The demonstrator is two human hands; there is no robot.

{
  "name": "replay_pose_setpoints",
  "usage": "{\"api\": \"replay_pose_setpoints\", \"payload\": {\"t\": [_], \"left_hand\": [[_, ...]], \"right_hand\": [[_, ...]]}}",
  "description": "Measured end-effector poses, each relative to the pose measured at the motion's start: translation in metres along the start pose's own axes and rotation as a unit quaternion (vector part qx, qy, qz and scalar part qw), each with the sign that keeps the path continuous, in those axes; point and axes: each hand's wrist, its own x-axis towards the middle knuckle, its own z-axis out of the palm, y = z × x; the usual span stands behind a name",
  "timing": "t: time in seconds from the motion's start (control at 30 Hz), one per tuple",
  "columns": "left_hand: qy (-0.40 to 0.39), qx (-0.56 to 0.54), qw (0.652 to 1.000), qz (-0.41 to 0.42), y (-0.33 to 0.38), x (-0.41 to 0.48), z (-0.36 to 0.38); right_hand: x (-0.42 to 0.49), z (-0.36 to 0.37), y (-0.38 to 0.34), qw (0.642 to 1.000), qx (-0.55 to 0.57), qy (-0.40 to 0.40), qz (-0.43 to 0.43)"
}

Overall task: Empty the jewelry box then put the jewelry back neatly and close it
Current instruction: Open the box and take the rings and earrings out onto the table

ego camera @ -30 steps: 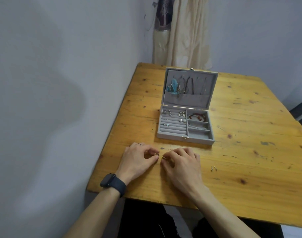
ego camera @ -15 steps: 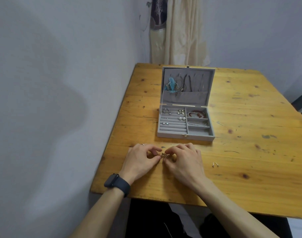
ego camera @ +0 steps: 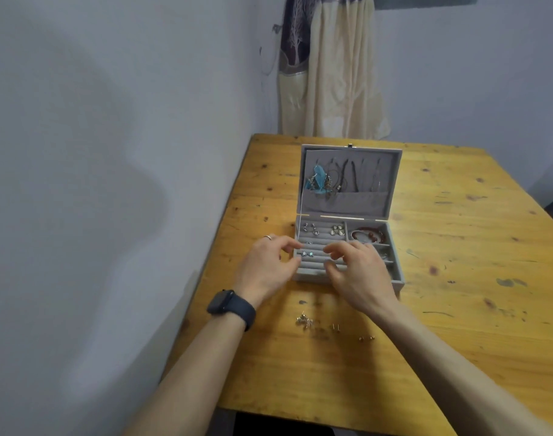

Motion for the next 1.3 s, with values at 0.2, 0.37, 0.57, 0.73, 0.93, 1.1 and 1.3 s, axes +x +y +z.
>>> {"api": "replay_pose_setpoints", "payload": {"t": [0.2, 0.37, 0.57, 0.73, 0.93, 1.1, 1.3], "left_hand": [[-0.027, 0.091, 0.995, 0.009, 0.002, 0.028, 0.02], [-0.031, 0.114, 0.993, 0.025, 0.001, 0.033, 0.02], [-0.021, 0.08, 0.997, 0.001, 0.001, 0.032, 0.019], [-0.065, 0.056, 0.996, -0.035, 0.005, 0.04, 0.01], [-0.103, -0.024, 0.994, -0.036, 0.009, 0.036, -0.007], [-0.027, -0.114, 0.992, -0.043, 0.005, -0.03, -0.021], [-0.051, -0.112, 0.991, -0.06, -0.019, -0.104, -0.003]], "right_hand": [[0.026, 0.017, -0.004, 0.999, -0.016, -0.044, -0.002], [0.029, 0.024, 0.001, 0.998, -0.037, -0.044, -0.011], [0.026, 0.025, 0.003, 0.999, -0.024, -0.02, -0.026], [0.033, 0.025, 0.006, 0.998, 0.025, -0.059, 0.001], [0.026, 0.004, 0.003, 0.988, 0.133, -0.074, 0.03], [-0.051, -0.02, 0.0, 0.975, 0.218, -0.017, 0.038], [-0.127, 0.01, 0.0, 0.983, 0.174, -0.049, 0.036]]}}
